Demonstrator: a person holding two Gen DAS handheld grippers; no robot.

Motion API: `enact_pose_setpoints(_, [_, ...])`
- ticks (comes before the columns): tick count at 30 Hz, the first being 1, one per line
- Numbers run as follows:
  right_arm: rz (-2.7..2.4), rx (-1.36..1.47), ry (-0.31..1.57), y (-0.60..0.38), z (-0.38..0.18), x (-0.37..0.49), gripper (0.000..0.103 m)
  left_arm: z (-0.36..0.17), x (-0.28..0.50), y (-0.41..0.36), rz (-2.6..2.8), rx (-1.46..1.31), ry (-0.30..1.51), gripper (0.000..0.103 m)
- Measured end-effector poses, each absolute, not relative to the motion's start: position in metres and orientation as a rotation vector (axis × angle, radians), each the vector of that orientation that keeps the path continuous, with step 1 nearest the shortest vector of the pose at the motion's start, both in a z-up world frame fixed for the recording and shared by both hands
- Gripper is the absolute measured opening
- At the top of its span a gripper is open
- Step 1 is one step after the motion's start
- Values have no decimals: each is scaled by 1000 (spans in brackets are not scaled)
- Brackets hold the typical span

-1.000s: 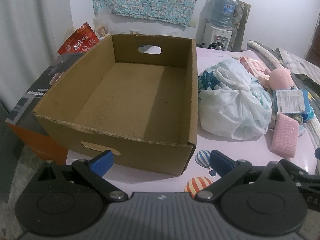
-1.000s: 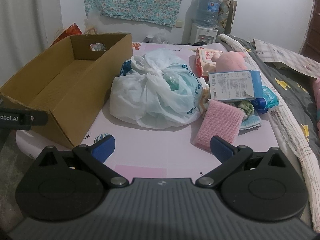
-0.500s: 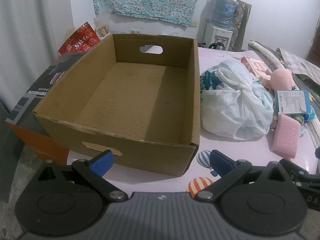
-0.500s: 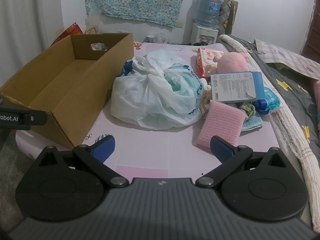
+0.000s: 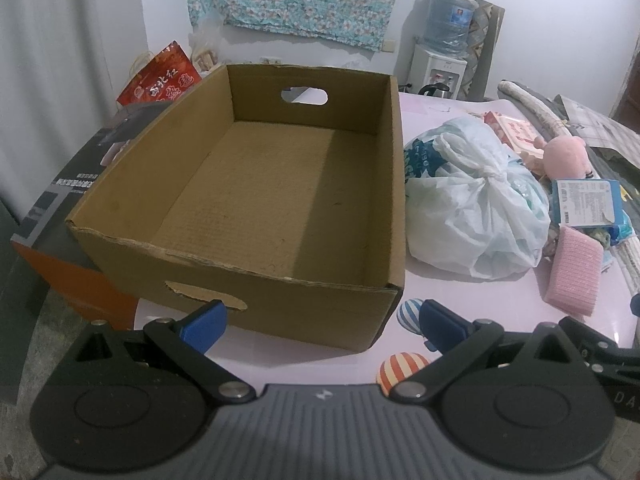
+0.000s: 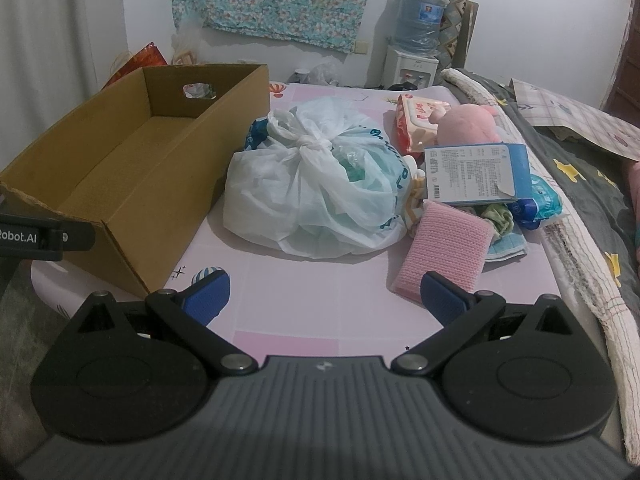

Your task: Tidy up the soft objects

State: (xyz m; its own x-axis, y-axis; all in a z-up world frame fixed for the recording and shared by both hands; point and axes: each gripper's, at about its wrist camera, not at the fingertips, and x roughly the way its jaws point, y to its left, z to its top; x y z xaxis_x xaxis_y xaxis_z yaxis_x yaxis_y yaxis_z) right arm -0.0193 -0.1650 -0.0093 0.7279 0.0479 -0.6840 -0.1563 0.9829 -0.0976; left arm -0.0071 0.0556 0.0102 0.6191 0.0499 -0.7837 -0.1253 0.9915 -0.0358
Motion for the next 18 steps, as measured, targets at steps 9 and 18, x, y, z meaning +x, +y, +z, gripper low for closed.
enact_pose_setpoints(9, [113,-153,749,-163,-10,-19,102,10,-8,56,101,-90,899,103])
enact_pose_setpoints(18, [119,-148,752,-162,-12,-19,102,8,-8,59,102,-89,902,103])
